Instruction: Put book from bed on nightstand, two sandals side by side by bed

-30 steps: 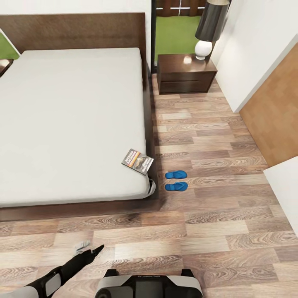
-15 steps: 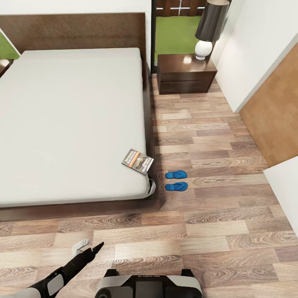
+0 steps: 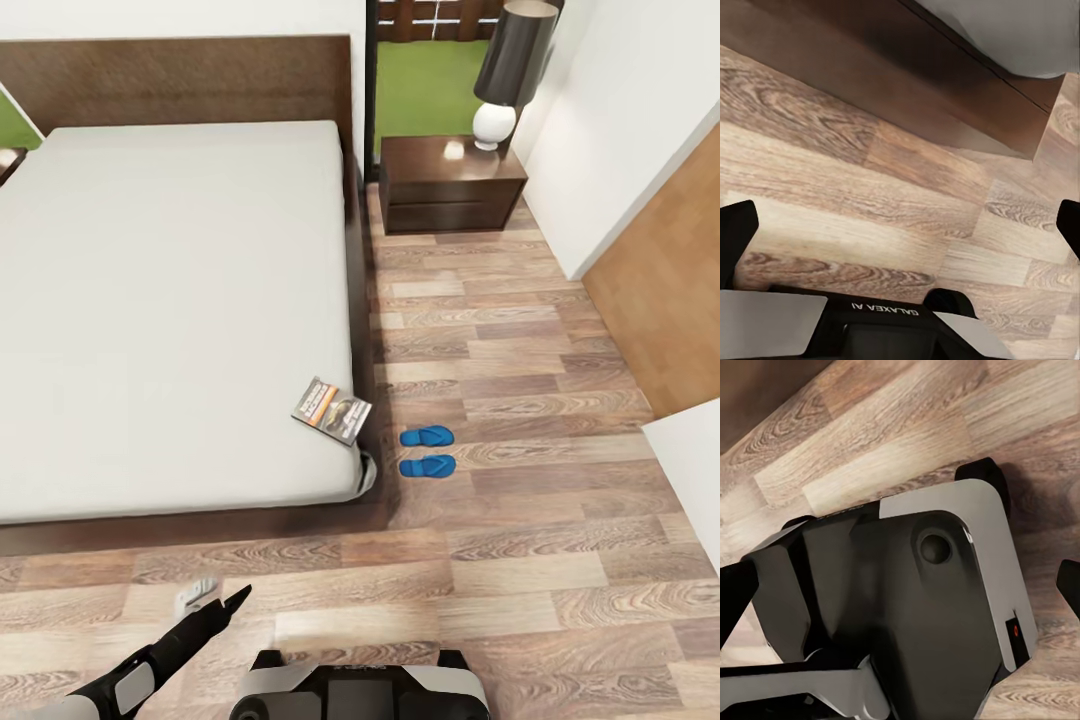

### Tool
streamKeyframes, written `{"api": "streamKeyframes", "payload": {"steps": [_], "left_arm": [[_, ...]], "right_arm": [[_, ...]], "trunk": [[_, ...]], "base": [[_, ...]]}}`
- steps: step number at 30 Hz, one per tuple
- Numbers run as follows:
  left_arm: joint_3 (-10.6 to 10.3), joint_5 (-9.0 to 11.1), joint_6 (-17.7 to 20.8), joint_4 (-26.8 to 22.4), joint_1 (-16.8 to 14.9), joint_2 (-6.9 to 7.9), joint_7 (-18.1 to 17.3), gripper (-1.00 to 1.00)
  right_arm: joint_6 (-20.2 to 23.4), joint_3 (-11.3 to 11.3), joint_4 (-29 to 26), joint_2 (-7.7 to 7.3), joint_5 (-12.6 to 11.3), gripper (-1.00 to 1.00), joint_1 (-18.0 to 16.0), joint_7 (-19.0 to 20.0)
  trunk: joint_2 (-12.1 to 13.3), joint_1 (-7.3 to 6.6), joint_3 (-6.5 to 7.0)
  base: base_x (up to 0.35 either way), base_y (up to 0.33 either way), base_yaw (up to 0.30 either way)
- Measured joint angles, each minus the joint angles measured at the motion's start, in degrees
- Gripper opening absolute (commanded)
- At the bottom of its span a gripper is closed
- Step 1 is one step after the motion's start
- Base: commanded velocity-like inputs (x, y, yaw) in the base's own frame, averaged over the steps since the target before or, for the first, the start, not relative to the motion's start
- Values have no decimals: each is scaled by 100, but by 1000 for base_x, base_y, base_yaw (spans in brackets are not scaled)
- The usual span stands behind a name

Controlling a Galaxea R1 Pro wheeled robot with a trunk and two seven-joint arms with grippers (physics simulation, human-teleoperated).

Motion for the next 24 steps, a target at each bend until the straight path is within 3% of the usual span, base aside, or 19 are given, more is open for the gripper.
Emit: {"api": "streamKeyframes", "payload": {"steps": [8,24], "left_arm": [[0,1,0,-2,1,1,1,100],[0,1,0,-3,2,-77,-6,100]], "right_arm": [[1,-1,1,1,2,100,-2,9],[4,0,2,1,3,100,-2,12]], "trunk": [[1,3,0],[1,3,0]], "base": [[62,0,86],[1,0,285]]}}
